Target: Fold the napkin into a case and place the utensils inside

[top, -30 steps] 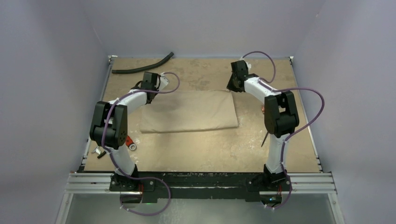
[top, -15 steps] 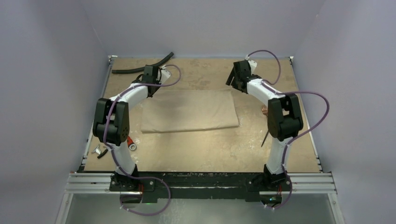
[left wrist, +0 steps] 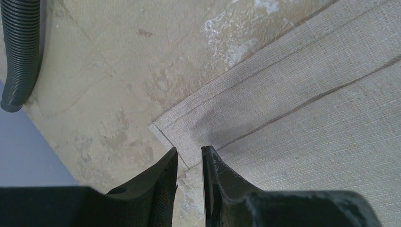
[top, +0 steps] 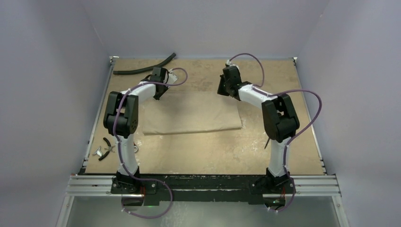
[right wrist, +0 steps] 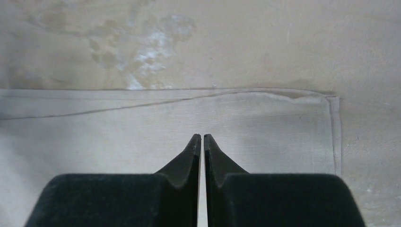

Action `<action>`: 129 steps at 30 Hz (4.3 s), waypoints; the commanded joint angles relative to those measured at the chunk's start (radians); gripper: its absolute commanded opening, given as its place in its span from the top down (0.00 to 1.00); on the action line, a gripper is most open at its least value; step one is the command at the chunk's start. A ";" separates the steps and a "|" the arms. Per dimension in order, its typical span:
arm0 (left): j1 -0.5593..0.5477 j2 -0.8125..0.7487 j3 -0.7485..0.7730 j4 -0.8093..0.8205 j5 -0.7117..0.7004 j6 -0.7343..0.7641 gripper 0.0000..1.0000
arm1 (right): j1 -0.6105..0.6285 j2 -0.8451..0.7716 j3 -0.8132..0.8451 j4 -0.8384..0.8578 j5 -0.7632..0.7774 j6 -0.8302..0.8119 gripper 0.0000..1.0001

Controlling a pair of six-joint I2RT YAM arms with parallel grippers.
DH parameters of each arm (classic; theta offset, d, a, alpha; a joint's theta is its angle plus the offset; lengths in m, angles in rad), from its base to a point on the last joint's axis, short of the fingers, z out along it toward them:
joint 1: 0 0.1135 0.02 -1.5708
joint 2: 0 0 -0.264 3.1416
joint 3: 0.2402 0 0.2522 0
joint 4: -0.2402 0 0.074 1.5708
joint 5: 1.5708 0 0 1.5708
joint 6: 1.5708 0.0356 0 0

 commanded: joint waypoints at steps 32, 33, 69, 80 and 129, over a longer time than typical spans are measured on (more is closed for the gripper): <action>0.300 0.030 0.182 -0.294 0.573 -0.303 0.60 | -0.124 -0.071 -0.032 0.013 -0.025 -0.004 0.60; 0.300 0.033 0.182 -0.293 0.573 -0.307 0.61 | -0.124 -0.072 -0.029 0.013 -0.024 -0.005 0.59; 0.309 -0.031 0.107 -0.212 0.527 -0.339 0.86 | -0.154 0.059 0.011 0.168 -0.037 -0.181 0.32; 0.308 -0.033 0.113 -0.208 0.525 -0.347 0.87 | -0.153 0.062 -0.036 0.190 -0.078 -0.202 0.54; 0.258 -0.087 0.175 -0.189 0.500 -0.370 1.00 | -0.156 -0.085 -0.135 0.166 0.042 -0.152 1.00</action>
